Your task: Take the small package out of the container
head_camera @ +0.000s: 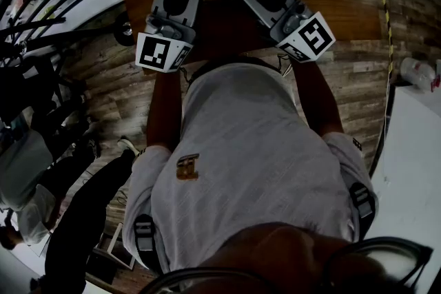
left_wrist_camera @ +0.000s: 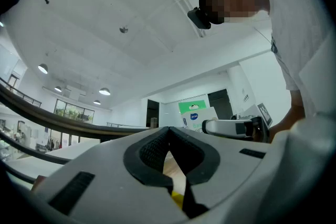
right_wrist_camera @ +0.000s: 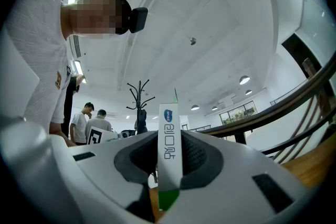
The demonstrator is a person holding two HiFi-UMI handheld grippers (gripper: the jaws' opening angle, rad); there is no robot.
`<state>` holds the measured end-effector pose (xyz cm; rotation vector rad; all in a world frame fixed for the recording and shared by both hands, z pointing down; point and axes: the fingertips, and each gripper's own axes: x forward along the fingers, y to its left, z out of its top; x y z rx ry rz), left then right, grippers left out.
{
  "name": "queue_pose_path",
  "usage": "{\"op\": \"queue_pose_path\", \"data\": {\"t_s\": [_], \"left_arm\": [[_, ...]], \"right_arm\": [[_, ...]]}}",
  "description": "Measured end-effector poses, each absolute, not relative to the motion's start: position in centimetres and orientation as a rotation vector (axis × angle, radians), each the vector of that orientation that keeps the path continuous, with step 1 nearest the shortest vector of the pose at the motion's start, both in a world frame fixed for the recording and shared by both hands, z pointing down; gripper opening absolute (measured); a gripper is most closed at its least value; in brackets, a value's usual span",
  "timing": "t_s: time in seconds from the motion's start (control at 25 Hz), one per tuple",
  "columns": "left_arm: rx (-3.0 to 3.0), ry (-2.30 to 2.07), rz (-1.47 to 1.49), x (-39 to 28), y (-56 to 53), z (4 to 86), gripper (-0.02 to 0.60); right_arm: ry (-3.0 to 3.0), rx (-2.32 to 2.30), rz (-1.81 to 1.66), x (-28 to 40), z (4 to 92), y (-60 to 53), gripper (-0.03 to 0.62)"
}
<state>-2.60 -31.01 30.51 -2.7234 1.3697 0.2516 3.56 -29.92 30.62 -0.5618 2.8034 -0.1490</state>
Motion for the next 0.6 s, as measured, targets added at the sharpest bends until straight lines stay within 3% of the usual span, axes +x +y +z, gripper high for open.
{"op": "queue_pose_path", "data": {"t_s": [0.6], "left_arm": [[-2.716,1.371,0.252,-4.4,-28.5,30.1,0.018]], "right_arm": [[2.816,-0.532,-0.142,1.6,30.4,-27.4,0.097]]}}
